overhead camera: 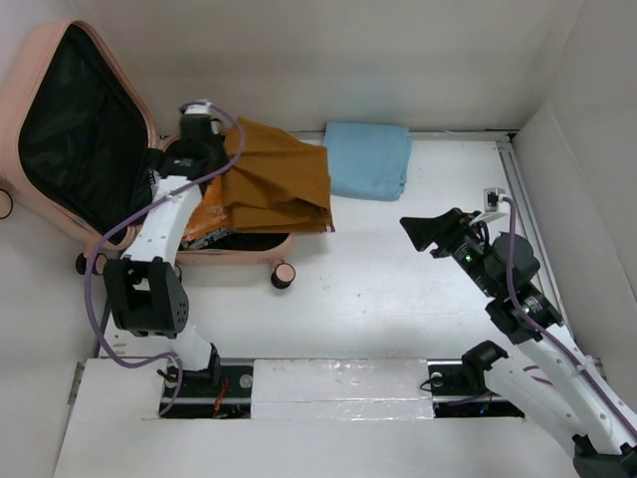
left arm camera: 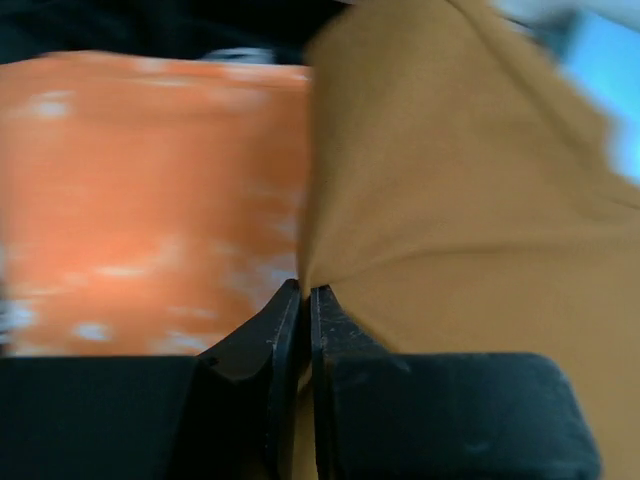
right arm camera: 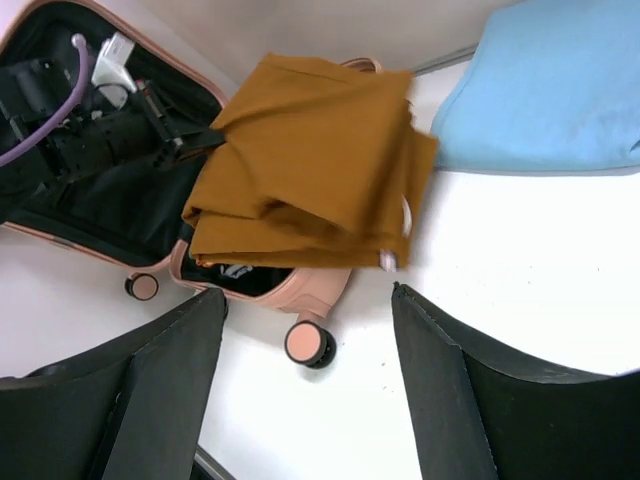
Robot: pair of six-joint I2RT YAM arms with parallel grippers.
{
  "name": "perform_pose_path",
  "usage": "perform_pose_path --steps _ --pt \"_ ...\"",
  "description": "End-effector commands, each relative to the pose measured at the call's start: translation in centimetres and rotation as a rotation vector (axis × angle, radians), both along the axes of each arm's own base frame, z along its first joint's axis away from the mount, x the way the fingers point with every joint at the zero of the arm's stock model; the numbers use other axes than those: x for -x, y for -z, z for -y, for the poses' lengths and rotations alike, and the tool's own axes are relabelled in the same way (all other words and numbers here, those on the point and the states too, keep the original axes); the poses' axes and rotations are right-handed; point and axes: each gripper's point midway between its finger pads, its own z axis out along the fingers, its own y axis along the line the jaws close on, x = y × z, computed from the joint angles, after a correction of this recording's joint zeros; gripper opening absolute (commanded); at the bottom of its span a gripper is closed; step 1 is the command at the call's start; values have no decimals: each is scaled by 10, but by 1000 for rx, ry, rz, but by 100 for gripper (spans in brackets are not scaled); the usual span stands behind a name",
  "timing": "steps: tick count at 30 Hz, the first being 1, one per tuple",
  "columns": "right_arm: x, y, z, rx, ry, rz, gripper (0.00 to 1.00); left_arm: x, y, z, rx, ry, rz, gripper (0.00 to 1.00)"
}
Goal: Pack the luggage
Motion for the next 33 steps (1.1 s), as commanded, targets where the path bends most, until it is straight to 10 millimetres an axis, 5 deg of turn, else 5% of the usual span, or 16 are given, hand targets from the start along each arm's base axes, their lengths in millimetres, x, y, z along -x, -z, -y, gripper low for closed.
perform_pose_path --steps 1,3,8,13,17,18,19,20,21,26,33 --pt "4 -6 -5 -20 -28 43 73 -11 -19 -96 14 -164 95 0" --pt "5 -5 -6 -20 -37 43 73 -10 6 -126 93 -215 69 0" --pt "4 0 -7 -15 -38 33 73 1 56 -158 111 -368 -17 0" --pt "1 20 -8 7 -38 -7 73 12 66 -188 98 -514 -50 0" --pt "-17 47 -18 59 -39 -83 81 4 44 -149 211 -344 23 0" --pt "-18 50 -24 67 -64 -99 82 3 40 -131 230 -277 31 13" --pt "-17 54 -32 81 -112 -110 82 4 30 -122 241 -244 48 42" --pt "-20 55 -38 83 -134 -116 82 3 32 -114 265 -205 46 49" --pt "-18 52 -44 76 -158 -102 82 4 32 -94 316 -101 40 51" --pt "-13 51 -52 73 -187 -91 82 -3 39 -59 341 68 8 56" --pt "-9 47 -49 64 -178 -71 82 -15 95 -57 314 98 -143 52"
